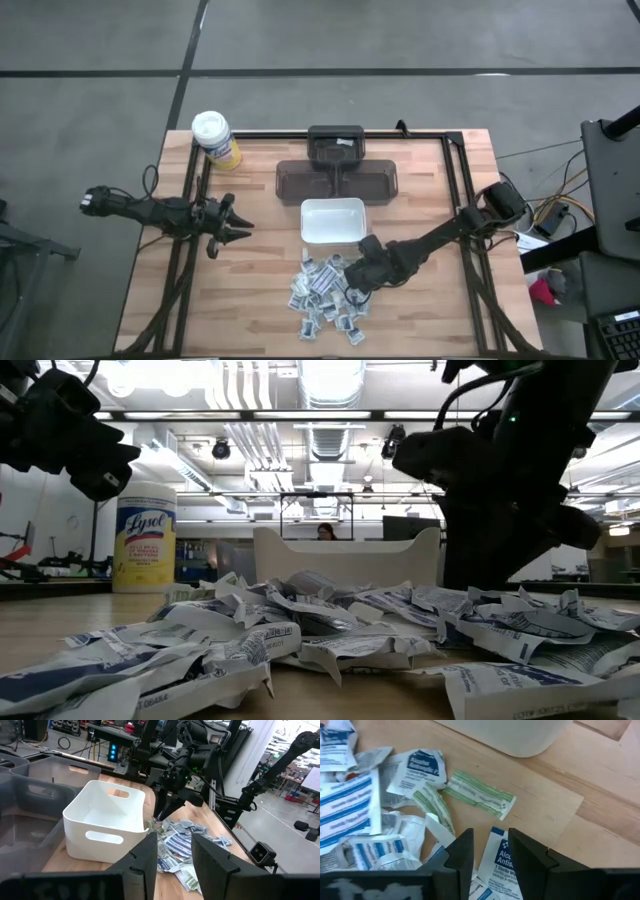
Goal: Pick & Place First Aid Supplies
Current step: Put the green bandage into the top black bin
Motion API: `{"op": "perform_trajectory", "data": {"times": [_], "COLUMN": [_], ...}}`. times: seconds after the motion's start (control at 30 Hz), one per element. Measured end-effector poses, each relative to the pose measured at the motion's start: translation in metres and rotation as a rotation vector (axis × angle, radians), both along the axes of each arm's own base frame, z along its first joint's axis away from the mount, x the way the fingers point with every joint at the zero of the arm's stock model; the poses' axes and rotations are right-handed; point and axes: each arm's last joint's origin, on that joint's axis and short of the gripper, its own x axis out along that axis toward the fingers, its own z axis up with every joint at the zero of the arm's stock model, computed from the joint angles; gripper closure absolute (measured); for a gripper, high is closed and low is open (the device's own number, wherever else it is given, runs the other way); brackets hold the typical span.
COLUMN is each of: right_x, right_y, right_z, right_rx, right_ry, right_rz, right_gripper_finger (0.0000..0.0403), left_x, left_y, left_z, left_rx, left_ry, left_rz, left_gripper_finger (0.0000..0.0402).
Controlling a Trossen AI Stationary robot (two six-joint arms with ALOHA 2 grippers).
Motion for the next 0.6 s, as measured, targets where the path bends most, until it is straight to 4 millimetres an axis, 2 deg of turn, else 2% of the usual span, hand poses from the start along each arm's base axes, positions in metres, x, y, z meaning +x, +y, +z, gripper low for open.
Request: {"op": "perform_trajectory", "data": {"times": [0.17,0.47,0.6], "right_x": [-0.0022,-0.0036,-0.0034], "right_y": [0.0011,0.0040,0.0037], "right_z": [0.0075,0.0076,0.0077], "right_rx": [0.039,0.120,0.120], "right_ry": [0.013,0.049,0.047], "right_rz": [0.058,0.091,0.083], "right_gripper_finger": [0.0278,0.0225,0.0217], "left_x": [0.0000,0.0000,0.0000], "left_y": [0.0000,-0.0001,-0.0001], "left_z": [0.0000,0.0000,0.0000], "left_rx": [0.000,0.000,0.000], "left_ry": [0.000,0.000,0.000], "left_rz": [0.000,-0.003,-0.004], "left_gripper_finger": [0.0287,0.0287,0.0287]}}
